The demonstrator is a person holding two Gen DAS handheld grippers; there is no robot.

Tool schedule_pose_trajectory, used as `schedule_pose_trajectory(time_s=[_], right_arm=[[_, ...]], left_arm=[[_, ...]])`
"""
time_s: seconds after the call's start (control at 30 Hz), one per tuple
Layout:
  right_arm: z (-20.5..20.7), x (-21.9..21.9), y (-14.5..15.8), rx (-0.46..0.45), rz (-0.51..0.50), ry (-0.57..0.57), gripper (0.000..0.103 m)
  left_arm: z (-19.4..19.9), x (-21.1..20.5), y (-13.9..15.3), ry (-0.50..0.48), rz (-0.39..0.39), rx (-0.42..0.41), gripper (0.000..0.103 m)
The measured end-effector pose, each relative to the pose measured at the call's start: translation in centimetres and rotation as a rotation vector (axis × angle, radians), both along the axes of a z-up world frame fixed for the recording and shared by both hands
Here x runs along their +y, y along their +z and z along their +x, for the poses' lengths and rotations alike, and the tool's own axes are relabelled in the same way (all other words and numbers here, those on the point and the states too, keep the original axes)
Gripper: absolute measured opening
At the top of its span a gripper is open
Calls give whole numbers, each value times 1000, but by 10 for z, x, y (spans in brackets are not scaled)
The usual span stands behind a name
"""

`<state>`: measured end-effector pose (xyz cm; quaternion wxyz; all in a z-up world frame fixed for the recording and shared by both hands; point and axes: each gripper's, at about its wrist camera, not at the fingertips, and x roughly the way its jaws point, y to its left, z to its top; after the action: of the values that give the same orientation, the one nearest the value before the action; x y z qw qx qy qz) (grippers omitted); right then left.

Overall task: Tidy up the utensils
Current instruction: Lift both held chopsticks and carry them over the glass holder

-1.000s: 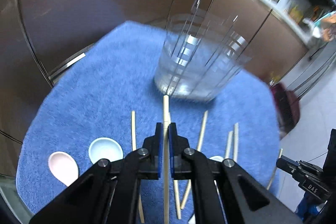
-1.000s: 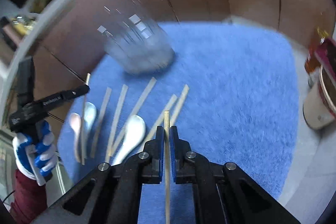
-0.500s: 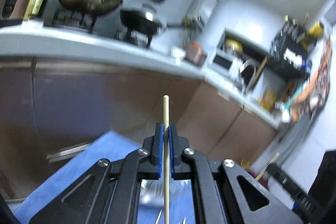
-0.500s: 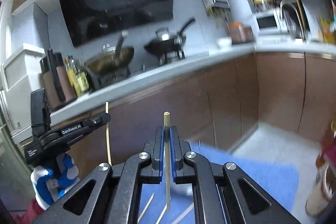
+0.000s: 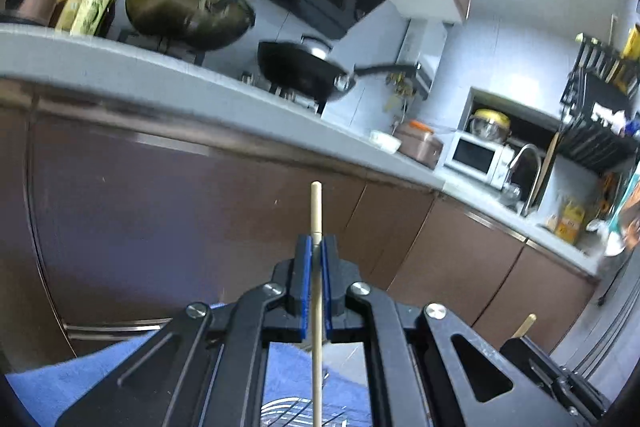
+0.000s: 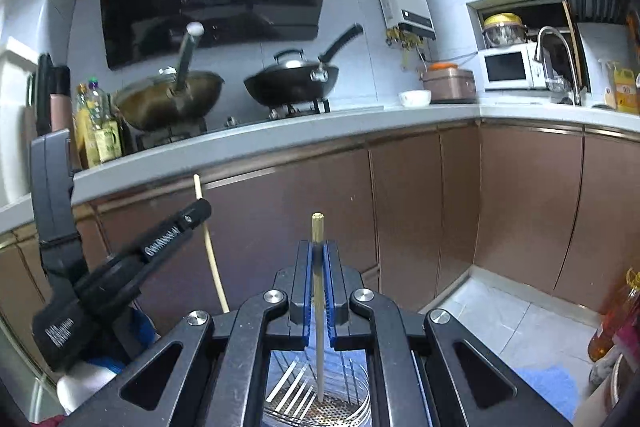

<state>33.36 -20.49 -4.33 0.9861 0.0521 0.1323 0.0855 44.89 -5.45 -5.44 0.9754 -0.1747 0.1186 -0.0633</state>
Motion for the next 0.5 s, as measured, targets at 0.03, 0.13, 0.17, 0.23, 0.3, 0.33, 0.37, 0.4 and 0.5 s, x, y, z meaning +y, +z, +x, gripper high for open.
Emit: schedule_pose_trajectory(time_s=[0.03,0.13,0.17,0.23,0.3,0.33,0.37,0.4,0.5], right_arm=[[4,0,-11,7,-8,-4,6],[7,0,-31,33,-16,-5,6],[9,-1,-37,40,-19,-9,6],[10,-6,-46,61,-3,-8,6],[8,-10,-52,75,5,-10,11],[6,-13,-54,81,7,-15,14],[3,-15,-53,83,11,-18,19],[-1,-16,-51,83,16,-21,22],[-13,-21,-42,68,30,-35,29]], left_arm=[[3,-4,-8,5,9,6,5],[6,-13,-28,25,50,2,5],[6,-15,-34,24,59,0,5],[4,-19,-41,28,71,-9,6],[1,-22,-46,27,94,-13,6],[-2,-22,-47,23,99,-10,7],[-4,-22,-48,14,100,-5,9],[-7,-20,-48,7,98,0,12],[-19,-14,-39,7,106,-5,25]])
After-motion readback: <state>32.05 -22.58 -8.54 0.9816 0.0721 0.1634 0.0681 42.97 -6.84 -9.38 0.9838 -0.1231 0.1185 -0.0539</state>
